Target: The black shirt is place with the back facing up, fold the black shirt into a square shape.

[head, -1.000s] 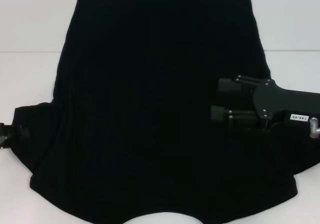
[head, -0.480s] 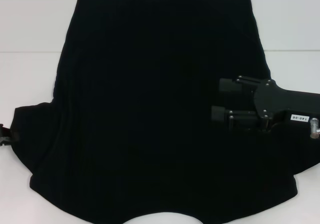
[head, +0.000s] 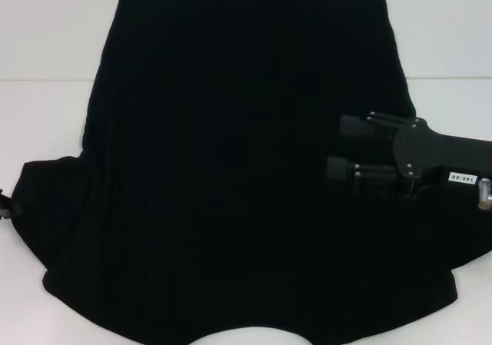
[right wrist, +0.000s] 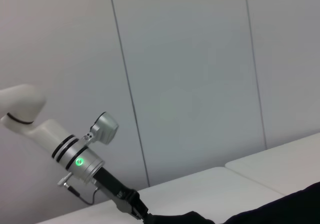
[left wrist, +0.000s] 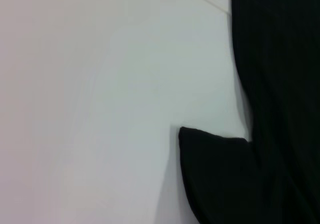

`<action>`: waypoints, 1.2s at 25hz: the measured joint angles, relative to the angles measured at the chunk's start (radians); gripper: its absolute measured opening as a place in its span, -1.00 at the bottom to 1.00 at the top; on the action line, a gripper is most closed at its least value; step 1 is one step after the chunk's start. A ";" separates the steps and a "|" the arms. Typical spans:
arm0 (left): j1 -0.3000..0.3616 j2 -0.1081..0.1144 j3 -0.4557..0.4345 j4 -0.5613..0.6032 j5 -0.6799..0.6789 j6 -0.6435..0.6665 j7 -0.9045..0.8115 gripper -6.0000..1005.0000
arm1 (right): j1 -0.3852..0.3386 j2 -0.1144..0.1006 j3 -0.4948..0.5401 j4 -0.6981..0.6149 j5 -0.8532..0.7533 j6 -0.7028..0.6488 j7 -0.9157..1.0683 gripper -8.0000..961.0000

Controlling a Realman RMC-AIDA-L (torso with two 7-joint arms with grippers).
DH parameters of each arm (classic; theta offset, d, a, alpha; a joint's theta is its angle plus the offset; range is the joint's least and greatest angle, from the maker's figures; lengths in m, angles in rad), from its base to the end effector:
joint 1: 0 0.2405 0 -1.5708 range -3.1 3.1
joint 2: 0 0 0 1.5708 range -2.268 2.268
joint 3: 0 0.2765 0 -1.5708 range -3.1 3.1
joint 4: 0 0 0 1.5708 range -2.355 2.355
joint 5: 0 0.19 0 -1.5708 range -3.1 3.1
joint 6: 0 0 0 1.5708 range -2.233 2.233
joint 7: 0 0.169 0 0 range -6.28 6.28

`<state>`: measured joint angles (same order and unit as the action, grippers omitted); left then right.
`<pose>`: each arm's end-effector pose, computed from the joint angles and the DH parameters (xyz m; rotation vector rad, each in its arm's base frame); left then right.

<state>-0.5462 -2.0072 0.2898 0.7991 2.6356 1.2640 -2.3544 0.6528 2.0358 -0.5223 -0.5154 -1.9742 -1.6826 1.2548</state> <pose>-0.3903 0.3497 0.0544 -1.7438 -1.7713 -0.2910 0.2165 0.3510 -0.0128 -2.7140 0.4317 0.9694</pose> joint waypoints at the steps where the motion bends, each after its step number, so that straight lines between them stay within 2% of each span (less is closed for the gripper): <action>1: 0.000 0.000 -0.001 0.000 -0.001 -0.003 0.003 -0.97 | -0.001 0.002 0.005 0.000 0.000 0.001 0.000 0.79; 9: -0.003 0.002 -0.003 0.000 -0.017 -0.073 0.065 -0.96 | -0.003 0.015 0.053 0.021 0.000 0.023 0.000 0.78; 20: -0.030 0.010 0.008 0.000 -0.005 -0.152 0.101 -0.93 | -0.004 0.035 0.058 0.038 0.010 0.028 -0.008 0.76; 30: -0.045 0.017 0.030 0.000 -0.005 -0.219 0.116 -0.91 | -0.006 0.037 0.058 0.049 0.011 0.027 -0.007 0.74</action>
<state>-0.5911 -1.9900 0.3194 0.7992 2.6310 1.0454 -2.2382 0.6473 2.0729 -0.4647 -0.4664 -1.9633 -1.6553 1.2475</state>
